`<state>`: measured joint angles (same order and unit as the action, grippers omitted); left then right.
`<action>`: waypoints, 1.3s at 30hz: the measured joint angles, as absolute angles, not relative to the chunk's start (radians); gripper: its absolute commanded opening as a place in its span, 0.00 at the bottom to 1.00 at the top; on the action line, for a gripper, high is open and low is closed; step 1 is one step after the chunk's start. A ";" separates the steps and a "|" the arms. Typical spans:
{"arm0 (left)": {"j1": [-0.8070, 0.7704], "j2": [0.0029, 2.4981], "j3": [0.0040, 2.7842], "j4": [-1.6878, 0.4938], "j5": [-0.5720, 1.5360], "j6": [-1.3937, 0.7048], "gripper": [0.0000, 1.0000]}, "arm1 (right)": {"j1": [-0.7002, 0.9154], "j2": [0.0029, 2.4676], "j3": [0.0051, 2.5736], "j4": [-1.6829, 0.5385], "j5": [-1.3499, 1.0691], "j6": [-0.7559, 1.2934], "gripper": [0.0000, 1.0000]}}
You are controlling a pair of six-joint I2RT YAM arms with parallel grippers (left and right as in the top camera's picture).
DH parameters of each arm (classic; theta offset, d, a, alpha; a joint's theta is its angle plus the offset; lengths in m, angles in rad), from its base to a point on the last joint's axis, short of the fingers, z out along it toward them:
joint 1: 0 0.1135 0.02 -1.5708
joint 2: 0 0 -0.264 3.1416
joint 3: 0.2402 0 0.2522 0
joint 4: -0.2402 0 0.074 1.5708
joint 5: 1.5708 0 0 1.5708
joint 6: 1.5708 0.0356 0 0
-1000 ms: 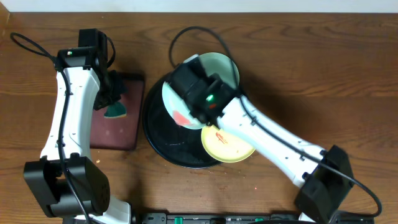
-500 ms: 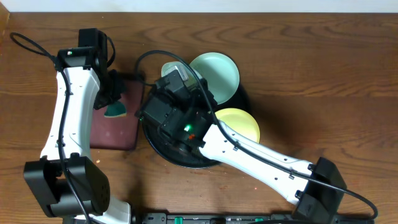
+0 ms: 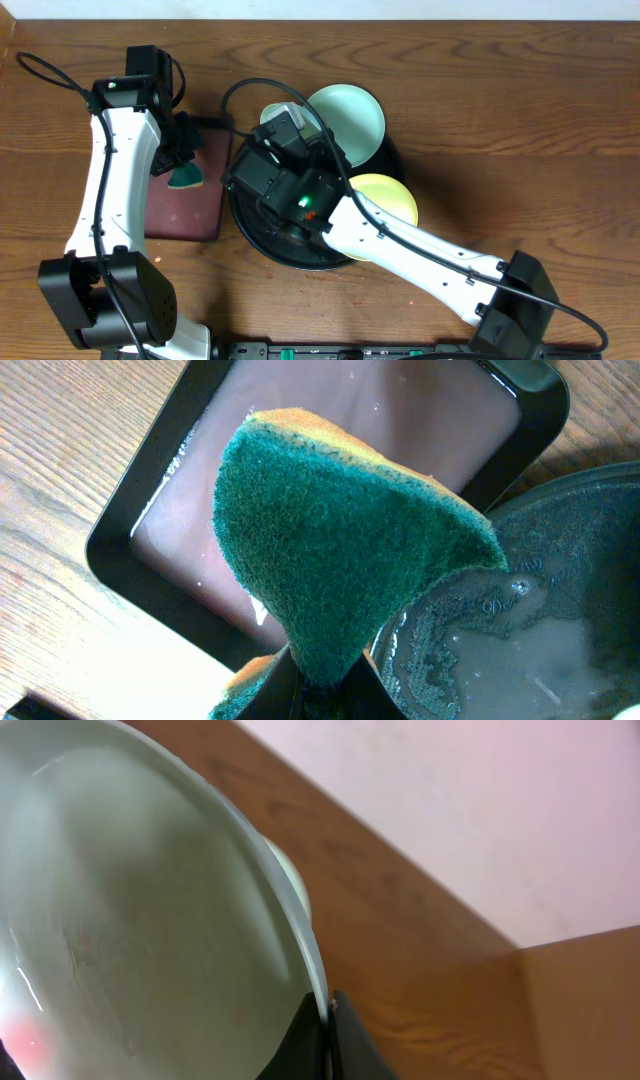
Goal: Clean dirty plates on tray and stack at the side
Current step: 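Place the pale green plate on the table right of the tray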
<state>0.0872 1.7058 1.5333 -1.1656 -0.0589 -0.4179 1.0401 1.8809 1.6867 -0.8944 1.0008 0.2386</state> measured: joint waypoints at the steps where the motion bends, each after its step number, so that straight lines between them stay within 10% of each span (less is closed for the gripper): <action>1: 0.087 1.706 1.533 -1.166 -0.059 -0.418 0.07 | 1.033 1.881 1.687 -0.894 0.978 0.241 0.01; 19: 0.087 1.706 1.533 -1.152 -0.059 -0.418 0.07 | 0.378 1.614 1.686 -0.935 0.137 0.264 0.01; 29: 0.087 1.706 1.533 -1.147 -0.059 -0.418 0.07 | -0.075 1.665 1.686 -1.158 0.001 0.280 0.01; 39: 0.087 1.706 1.533 -1.135 -0.059 -0.418 0.07 | -0.155 1.828 1.555 -1.095 -0.035 0.233 0.01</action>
